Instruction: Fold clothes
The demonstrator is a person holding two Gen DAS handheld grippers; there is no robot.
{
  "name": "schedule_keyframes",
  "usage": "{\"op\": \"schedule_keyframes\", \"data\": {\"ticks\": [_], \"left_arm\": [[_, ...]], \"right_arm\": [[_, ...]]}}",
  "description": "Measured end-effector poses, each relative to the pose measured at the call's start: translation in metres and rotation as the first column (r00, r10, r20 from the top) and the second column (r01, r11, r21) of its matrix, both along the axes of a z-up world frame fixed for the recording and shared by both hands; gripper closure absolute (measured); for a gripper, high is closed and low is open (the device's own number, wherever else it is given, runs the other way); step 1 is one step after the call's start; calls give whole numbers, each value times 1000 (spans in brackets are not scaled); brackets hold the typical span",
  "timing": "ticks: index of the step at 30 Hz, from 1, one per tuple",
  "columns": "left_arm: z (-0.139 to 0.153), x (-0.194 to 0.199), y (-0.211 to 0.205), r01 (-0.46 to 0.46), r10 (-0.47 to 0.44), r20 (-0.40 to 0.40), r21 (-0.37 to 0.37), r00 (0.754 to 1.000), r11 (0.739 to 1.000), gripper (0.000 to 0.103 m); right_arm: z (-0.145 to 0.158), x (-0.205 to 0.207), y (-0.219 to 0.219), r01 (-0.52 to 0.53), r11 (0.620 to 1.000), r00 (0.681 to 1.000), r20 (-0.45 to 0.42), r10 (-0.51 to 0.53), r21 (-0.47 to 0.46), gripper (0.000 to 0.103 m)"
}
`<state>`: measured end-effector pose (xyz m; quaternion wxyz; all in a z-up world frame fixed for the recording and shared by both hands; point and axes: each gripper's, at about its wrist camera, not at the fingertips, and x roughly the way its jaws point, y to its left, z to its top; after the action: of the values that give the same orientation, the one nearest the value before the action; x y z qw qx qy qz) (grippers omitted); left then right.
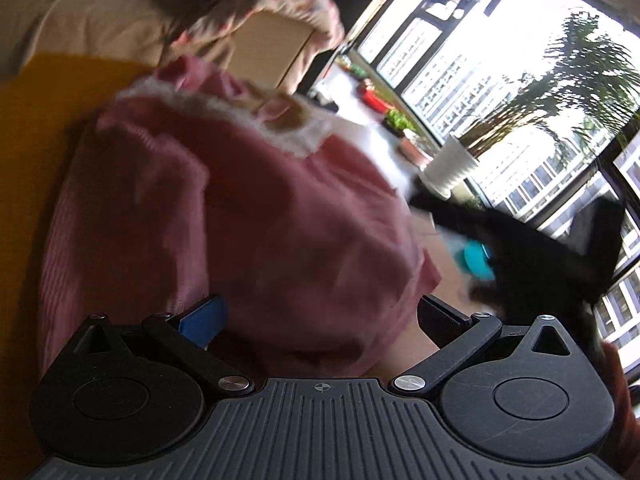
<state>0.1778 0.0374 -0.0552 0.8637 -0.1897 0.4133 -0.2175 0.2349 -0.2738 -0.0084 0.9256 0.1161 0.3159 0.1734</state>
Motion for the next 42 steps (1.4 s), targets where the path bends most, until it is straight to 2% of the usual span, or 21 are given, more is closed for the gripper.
{"op": "schedule_keyframes", "data": {"ticks": [4,6,9,12,16,19,24,26,29,31,35,38,42], "left_arm": [[-4,-5,19,-52,52,-19,12,998,999,0],[-5,-5,31,-86,87,-22,11,996,996,0],[0,-8,49,-148,148,-15,36,989,988,0],[5,-16,61,-171,171,15,41,985,984,0],[15,-27,60,-120,121,66,-19,990,993,0],[17,-32,51,-45,53,71,-107,996,993,0],[21,-27,24,115,-84,142,-227,986,967,0],[18,-20,9,179,-142,164,-238,976,955,0],[3,-7,-15,184,-167,103,-192,981,964,0],[-11,-2,-22,184,-176,64,-144,982,972,0],[-34,-11,-19,164,-166,-11,-108,986,981,0],[-42,-14,-12,132,-134,-6,-135,991,982,0],[-48,-14,0,70,-85,-64,-204,994,977,0]], "right_arm": [[-19,46,26,-78,997,994,-81,79,9,0],[-36,56,32,-92,996,981,-169,94,20,0],[-44,38,30,-108,994,982,-150,111,23,0],[-44,7,15,-134,989,979,-146,141,61,0],[-41,-43,-1,-165,983,971,-164,176,80,0],[-36,-82,-7,-185,981,966,-176,191,50,0],[-35,-133,-6,-216,974,958,-175,225,69,0],[-36,-140,-12,-214,970,956,-178,231,113,0],[-34,-133,-30,-167,964,953,-217,211,205,0],[-27,-124,-44,-91,968,968,-209,141,233,0],[-7,-103,-57,6,981,991,-133,20,192,0],[-6,-80,-46,-11,976,991,-126,39,217,0],[-30,-52,-17,-38,965,984,-159,81,259,0]]}}
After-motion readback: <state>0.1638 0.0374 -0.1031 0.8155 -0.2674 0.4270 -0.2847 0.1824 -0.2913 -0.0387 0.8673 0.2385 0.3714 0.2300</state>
